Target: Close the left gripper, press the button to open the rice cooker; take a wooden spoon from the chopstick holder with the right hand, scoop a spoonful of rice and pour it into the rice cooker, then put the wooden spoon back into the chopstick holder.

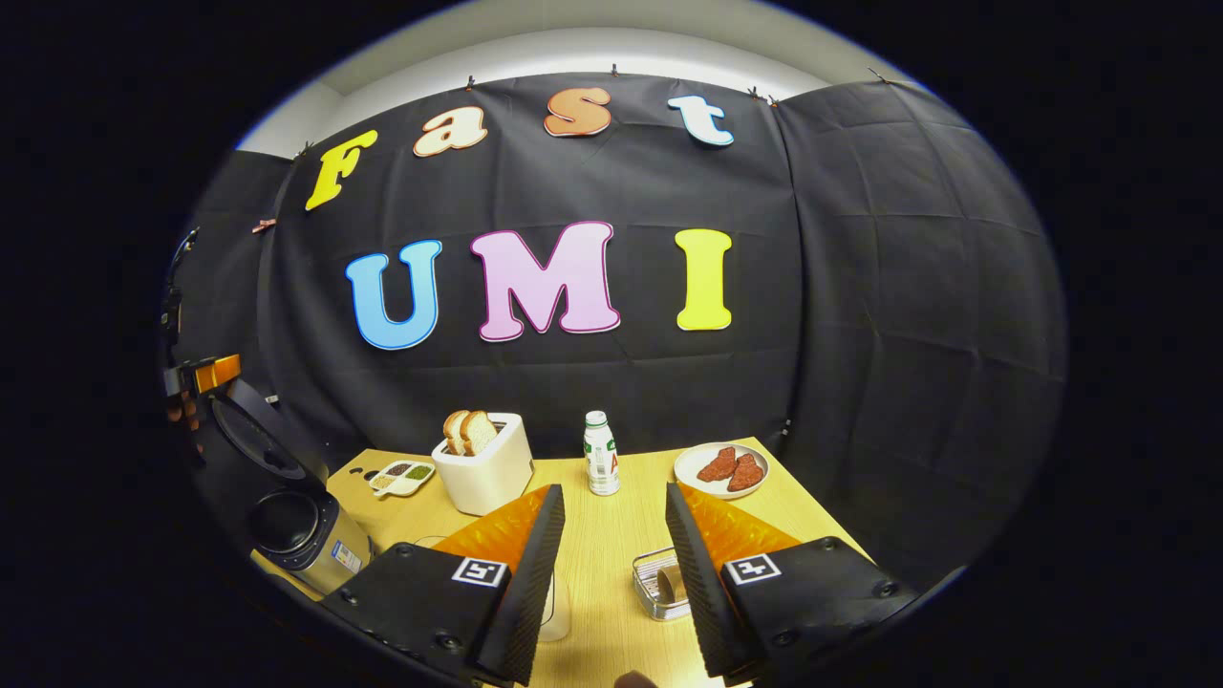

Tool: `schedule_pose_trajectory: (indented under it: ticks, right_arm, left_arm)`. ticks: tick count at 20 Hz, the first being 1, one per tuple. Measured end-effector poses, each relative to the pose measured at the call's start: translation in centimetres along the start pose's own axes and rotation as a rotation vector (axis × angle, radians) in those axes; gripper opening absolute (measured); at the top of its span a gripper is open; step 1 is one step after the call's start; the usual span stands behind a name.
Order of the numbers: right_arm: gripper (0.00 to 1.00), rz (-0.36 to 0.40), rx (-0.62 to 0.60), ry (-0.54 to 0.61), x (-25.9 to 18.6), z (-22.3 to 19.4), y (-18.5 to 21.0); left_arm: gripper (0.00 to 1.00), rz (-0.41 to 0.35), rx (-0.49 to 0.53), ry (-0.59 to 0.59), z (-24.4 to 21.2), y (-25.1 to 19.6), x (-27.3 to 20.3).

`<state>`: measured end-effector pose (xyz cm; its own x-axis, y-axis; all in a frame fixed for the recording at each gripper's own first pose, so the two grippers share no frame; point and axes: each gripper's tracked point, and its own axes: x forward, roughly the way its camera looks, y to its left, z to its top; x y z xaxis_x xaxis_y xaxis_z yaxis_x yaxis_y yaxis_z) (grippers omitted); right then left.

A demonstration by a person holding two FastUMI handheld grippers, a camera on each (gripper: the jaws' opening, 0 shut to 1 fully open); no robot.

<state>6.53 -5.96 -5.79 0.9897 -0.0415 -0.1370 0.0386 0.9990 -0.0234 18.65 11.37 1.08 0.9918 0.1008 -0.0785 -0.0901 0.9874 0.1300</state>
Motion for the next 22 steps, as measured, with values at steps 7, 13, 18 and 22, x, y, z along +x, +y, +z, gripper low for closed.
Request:
schedule_pose_trajectory:
  ticks: [7, 13, 18, 22]
  right_arm:
    - [0.68, 0.059, 0.002, 0.009, -1.0, -0.8, 1.9]
    - [0.68, 0.096, -0.001, 0.036, -1.5, -2.0, 3.1]
    - [0.68, 0.117, 0.009, 0.048, -1.7, -2.4, 3.8]
    - [0.67, 0.119, 0.007, 0.058, -2.0, -2.9, 3.9]
  left_arm:
    - [0.94, 0.028, -0.019, 0.040, -4.0, 0.0, -5.7]
    - [0.93, 0.033, -0.040, 0.095, -8.6, -0.4, -9.6]
    - [0.94, 0.016, -0.076, 0.104, -11.2, -0.8, -11.4]
    - [0.94, 0.022, -0.049, 0.137, -13.5, -0.8, -12.2]
